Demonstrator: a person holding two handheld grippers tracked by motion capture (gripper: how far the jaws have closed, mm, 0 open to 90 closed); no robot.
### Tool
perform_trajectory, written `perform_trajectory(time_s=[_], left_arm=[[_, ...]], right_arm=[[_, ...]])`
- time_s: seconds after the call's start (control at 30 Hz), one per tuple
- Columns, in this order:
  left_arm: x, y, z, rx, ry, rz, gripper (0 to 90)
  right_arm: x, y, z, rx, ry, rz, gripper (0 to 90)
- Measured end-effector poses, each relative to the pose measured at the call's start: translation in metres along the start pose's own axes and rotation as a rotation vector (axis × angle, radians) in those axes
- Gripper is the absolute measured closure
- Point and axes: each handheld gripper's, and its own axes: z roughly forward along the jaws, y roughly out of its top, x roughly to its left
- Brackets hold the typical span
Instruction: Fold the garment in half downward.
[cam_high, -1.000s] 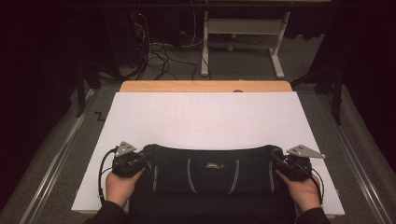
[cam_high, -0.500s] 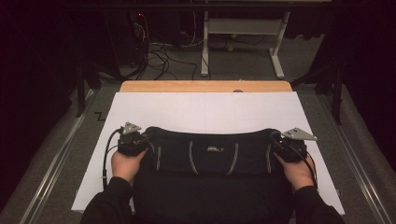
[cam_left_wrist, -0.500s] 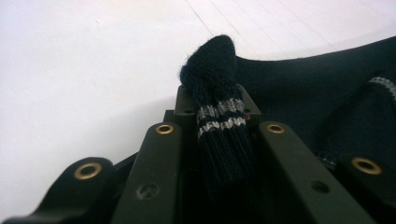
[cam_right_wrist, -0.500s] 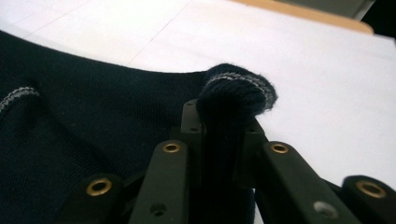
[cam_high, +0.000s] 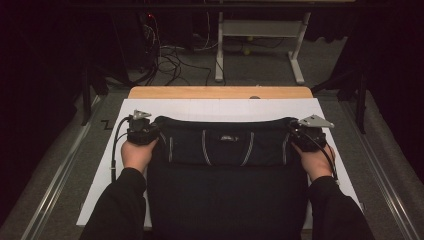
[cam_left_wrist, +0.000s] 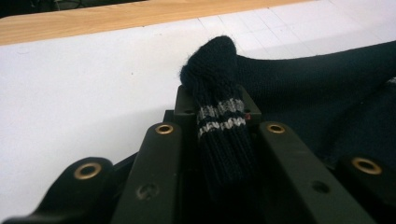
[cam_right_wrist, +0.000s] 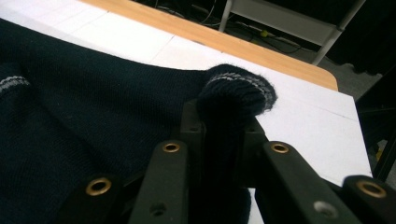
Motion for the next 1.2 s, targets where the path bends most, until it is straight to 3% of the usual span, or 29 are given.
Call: perform_trajectory(time_s=[0.07,0.1,0.23,0.3,0.33,0.37,0.43,0.53,0.63,0.73,0.8,0.87,0.97,1.07,1.13,1.2], left_arm=[[-0.001,-0.004,0.008,0.039,0.013,0.018,73.3],[-0.001,-0.007,0.012,0.053,0.017,0.017,73.1],[-0.002,-0.021,0.024,0.068,0.028,-0.018,69.1],[0.001,-0.025,0.026,0.066,0.017,-0.063,59.3],[0.002,-0.026,0.025,0.066,0.03,-0.074,51.0],[0.004,-0.027,0.022,0.06,0.043,-0.077,40.5],[0.007,-0.029,0.016,0.043,0.036,-0.092,38.4],[0.007,-0.031,0.006,0.028,0.007,-0.102,32.2],[-0.001,-0.033,-0.005,0.001,-0.051,-0.085,32.7],[-0.014,-0.036,-0.008,0.033,-0.106,-0.039,33.0],[-0.024,-0.039,-0.004,0.071,-0.126,-0.01,32.9],[-0.033,-0.042,0.003,0.103,-0.127,0.019,33.0],[-0.038,-0.044,0.014,0.141,-0.135,0.007,36.6],[-0.04,-0.046,0.021,0.164,-0.11,0.013,43.2],[-0.039,-0.046,0.02,0.153,-0.108,0.018,49.7],[-0.038,-0.046,0.019,0.154,-0.144,0.022,60.0]], right_arm=[[-0.001,-0.001,0.006,0.009,0.007,0.025,78.5],[0.0,-0.006,0.014,0.044,0.018,0.035,78.0],[0.004,-0.016,0.025,0.075,0.018,0.052,77.3],[0.004,-0.022,0.029,0.093,0.025,0.079,73.5],[0.004,-0.024,0.029,0.093,0.024,0.093,68.4],[0.001,-0.026,0.027,0.096,0.02,0.126,57.4],[-0.002,-0.027,0.025,0.096,0.026,0.14,53.6],[-0.008,-0.03,0.014,0.07,0.046,0.201,48.1],[-0.008,-0.035,0.003,0.045,0.065,0.229,45.7],[-0.002,-0.039,-0.007,0.023,0.099,0.214,45.2],[0.008,-0.043,-0.013,0.026,0.151,0.188,44.6],[0.011,-0.045,-0.013,0.033,0.161,0.179,44.6],[0.019,-0.049,-0.009,0.068,0.185,0.162,44.7],[0.024,-0.052,-0.002,0.107,0.191,0.164,46.0],[0.026,-0.052,0.002,0.121,0.187,0.144,52.4],[0.027,-0.052,0.001,0.125,0.187,0.13,64.1]])
